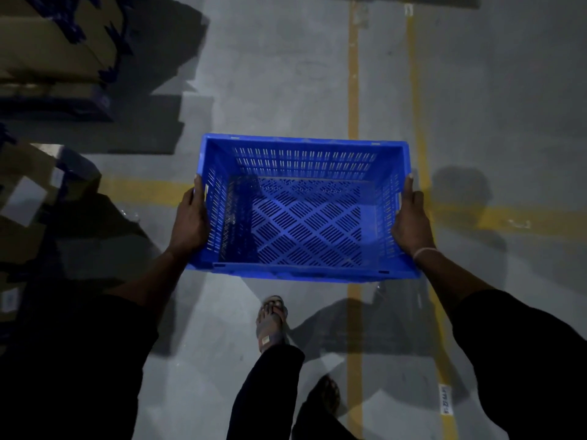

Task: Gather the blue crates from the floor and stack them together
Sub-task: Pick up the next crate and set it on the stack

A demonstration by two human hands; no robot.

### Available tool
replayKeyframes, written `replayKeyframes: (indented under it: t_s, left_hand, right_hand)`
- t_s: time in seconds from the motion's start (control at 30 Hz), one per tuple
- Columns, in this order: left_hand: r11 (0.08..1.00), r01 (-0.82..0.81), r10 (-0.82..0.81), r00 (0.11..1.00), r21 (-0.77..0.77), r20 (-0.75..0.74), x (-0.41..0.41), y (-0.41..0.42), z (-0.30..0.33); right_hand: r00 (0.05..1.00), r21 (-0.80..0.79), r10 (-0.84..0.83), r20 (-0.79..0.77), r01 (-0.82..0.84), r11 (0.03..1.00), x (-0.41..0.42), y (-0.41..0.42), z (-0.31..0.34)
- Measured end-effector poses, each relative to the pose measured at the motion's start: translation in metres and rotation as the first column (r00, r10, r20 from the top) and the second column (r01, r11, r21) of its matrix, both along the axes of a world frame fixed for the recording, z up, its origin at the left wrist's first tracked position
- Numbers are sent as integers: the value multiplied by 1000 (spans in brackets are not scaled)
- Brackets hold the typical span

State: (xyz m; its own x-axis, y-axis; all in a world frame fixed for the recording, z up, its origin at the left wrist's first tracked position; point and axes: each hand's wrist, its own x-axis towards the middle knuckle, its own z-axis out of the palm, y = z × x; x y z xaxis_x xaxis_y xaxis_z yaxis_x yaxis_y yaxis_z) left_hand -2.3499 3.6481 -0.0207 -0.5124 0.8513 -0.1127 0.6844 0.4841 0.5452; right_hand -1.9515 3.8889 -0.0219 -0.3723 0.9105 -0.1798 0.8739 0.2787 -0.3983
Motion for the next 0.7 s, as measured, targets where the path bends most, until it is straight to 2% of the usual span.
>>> replayKeyframes:
  t_s: [0.33, 0.6, 0.7]
  left_hand:
    - [999, 18, -19, 1000, 45, 10, 1, 1, 5]
    - [995, 81, -79, 996, -55, 39, -14, -3, 9]
    - [996, 88, -88, 996, -29, 26, -8, -3, 13]
  right_hand:
    - [1000, -10, -6, -26, 6, 1000, 2, -5, -2]
    - [1000, -139, -6, -30, 2, 990, 6, -8, 12]
    - [1000, -88, 8, -30, -11, 996, 5, -11, 9]
